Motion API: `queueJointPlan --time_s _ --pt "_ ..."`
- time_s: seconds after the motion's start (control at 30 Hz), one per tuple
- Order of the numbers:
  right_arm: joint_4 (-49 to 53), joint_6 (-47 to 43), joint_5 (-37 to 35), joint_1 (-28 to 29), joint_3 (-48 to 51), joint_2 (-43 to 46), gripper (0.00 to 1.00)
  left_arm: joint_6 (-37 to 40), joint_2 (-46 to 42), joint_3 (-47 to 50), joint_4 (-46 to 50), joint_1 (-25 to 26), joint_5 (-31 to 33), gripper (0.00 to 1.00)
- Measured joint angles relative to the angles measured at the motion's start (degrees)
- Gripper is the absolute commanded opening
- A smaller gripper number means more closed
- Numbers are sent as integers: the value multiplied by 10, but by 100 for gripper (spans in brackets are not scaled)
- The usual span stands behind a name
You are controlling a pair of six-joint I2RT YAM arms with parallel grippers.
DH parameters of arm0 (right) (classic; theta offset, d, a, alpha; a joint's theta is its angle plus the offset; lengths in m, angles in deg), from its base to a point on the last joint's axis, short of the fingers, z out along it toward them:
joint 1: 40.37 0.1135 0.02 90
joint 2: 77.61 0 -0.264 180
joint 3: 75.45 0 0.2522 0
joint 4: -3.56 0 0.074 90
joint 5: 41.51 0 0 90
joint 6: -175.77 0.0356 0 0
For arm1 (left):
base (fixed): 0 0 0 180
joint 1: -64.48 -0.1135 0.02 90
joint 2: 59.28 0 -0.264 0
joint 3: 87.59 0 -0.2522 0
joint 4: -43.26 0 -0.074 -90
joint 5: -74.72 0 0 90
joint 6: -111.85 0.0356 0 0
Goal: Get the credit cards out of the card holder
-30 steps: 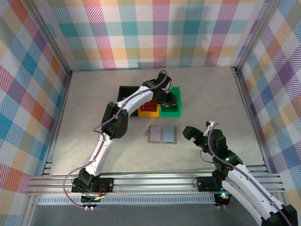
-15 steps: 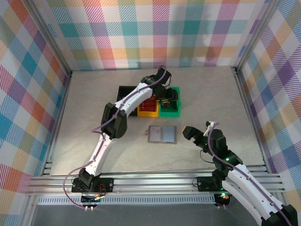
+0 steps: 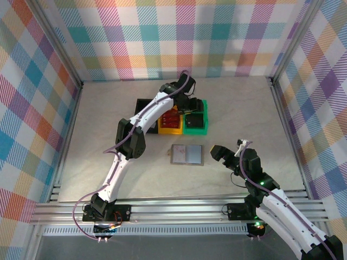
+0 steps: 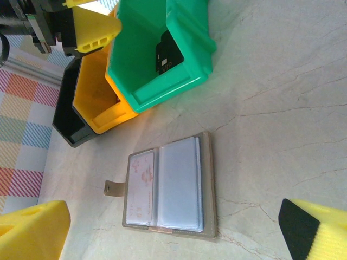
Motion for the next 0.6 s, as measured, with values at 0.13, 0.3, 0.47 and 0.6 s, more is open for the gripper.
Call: queueJointPlan --time_s 0.13,0.3,0.47,0.6 --pt "-1 -1 3 0 0 -6 99 10 -13 2 27 -6 12 63" --pt "-9 -11 38 0 -4 -49 99 17 -129 148 19 -4 32 63" --pt "-24 -24 92 0 -28 -111 96 -9 -316 396 -41 0 38 64" --pt "-35 -34 144 0 -63 -172 89 -43 -418 548 -99 7 38 64"
